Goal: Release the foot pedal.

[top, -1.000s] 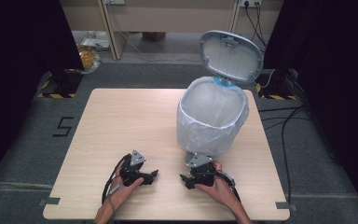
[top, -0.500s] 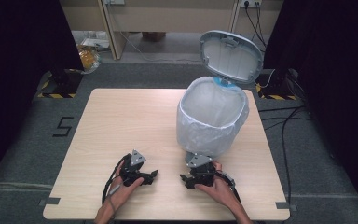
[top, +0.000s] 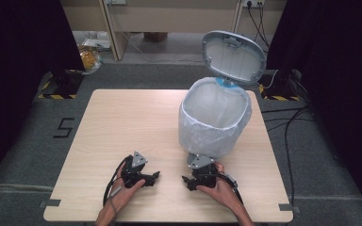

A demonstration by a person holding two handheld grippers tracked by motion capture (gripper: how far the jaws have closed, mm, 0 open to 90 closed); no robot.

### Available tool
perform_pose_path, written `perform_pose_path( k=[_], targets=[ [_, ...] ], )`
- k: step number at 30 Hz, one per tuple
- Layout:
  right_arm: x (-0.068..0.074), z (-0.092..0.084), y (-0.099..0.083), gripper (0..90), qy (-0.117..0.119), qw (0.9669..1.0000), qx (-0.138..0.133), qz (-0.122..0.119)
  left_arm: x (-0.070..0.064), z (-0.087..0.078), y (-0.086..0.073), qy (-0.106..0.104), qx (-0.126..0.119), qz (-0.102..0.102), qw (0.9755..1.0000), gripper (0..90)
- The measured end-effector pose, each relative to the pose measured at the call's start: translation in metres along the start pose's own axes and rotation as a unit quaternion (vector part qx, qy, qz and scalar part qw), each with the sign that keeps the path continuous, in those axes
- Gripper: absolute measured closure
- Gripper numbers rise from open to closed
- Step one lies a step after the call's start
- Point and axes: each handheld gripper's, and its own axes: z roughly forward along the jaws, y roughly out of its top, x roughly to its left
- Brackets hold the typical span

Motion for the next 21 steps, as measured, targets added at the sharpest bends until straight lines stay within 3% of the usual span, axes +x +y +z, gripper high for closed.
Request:
perform_pose_path(
  k=[15,21],
  targets=[
    [0.0002,-0.0019,0.0008,17.1,0.0,1.0,-0.008,0.001,0.0001,-0.0001,0.0,0.0,0.0,0.0,1.0,13.3],
    [-0.0024,-0.0056,0.0016,17.1,0.008,0.9997,-0.017,0.013,0.0001,-0.0001,0.0,0.0,0.0,0.0,1.0,13.3]
  ],
)
